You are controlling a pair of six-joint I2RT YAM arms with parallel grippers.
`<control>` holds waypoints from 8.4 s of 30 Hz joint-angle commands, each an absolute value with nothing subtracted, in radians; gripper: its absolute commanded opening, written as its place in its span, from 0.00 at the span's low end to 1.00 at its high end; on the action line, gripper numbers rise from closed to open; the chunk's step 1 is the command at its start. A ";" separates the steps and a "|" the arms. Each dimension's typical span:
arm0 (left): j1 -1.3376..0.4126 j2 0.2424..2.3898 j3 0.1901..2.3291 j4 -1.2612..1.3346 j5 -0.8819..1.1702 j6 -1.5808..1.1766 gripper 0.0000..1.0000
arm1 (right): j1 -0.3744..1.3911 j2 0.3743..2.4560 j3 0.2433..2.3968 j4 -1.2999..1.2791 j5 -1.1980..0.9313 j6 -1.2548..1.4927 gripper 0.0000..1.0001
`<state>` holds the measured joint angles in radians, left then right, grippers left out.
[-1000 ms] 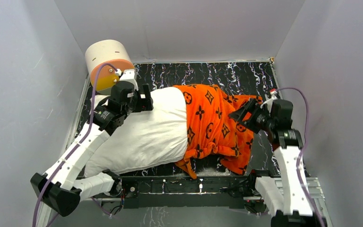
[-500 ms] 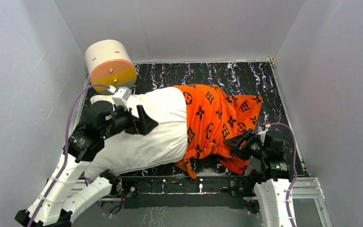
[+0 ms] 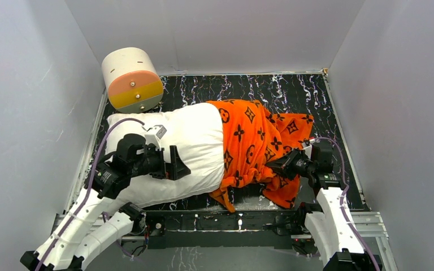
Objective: Remove the pillowcase from the pillow
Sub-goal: Remove the pillow from the pillowcase.
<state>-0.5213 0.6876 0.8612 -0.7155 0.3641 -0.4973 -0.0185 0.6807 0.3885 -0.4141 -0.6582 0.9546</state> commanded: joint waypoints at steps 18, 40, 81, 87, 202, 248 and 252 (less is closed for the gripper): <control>-1.272 1.175 0.888 -0.849 -0.792 -0.875 0.25 | -0.015 0.681 0.732 -0.617 -0.141 0.721 0.08; -1.069 0.906 0.661 -0.636 -0.566 -0.745 0.00 | -0.015 0.764 0.897 -0.830 -0.280 0.502 0.62; -1.069 0.592 0.744 -0.475 -0.120 -1.246 0.98 | -0.015 0.469 0.554 -0.556 -0.316 0.994 0.07; -1.191 0.775 0.490 -0.105 -0.294 -1.686 0.98 | -0.015 0.438 0.579 -0.584 -0.309 1.037 0.07; -1.241 0.920 0.780 -0.913 -1.141 -1.382 0.00 | 0.192 0.862 0.999 -0.670 0.047 0.573 0.30; -1.241 0.846 1.102 -0.759 -0.741 -0.672 0.89 | 0.568 1.482 1.468 -0.554 -0.018 0.431 0.69; -1.212 1.008 1.303 -0.724 -0.828 -0.452 0.98 | 0.569 1.591 1.389 -0.504 -0.146 0.465 0.29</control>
